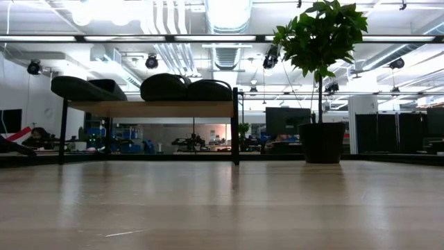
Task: Pick and place slides into the shelf
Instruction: Put the black slipper on the shelf
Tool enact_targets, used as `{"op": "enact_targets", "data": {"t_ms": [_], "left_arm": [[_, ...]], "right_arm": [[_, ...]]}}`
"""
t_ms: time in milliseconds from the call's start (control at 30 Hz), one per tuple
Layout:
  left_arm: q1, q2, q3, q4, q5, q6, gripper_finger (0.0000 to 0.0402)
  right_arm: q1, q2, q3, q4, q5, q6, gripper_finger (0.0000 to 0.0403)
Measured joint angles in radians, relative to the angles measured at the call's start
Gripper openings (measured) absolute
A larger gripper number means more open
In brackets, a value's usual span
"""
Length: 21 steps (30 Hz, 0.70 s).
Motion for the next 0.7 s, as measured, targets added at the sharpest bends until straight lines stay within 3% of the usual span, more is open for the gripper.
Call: {"op": "enact_targets", "data": {"t_ms": [267,700], "left_arm": [[0.018,0.020,0.000,0.065,0.014,0.007,0.0210],[0.084,0.017,-0.011,0.190,0.285,0.059,0.0210]], "right_arm": [[0.000,0.001,0.000,0.034,-0.043,-0.005,0.0028],[0.001,0.001,0.001,0.069,-0.149,-0.017,0.0028]]}}
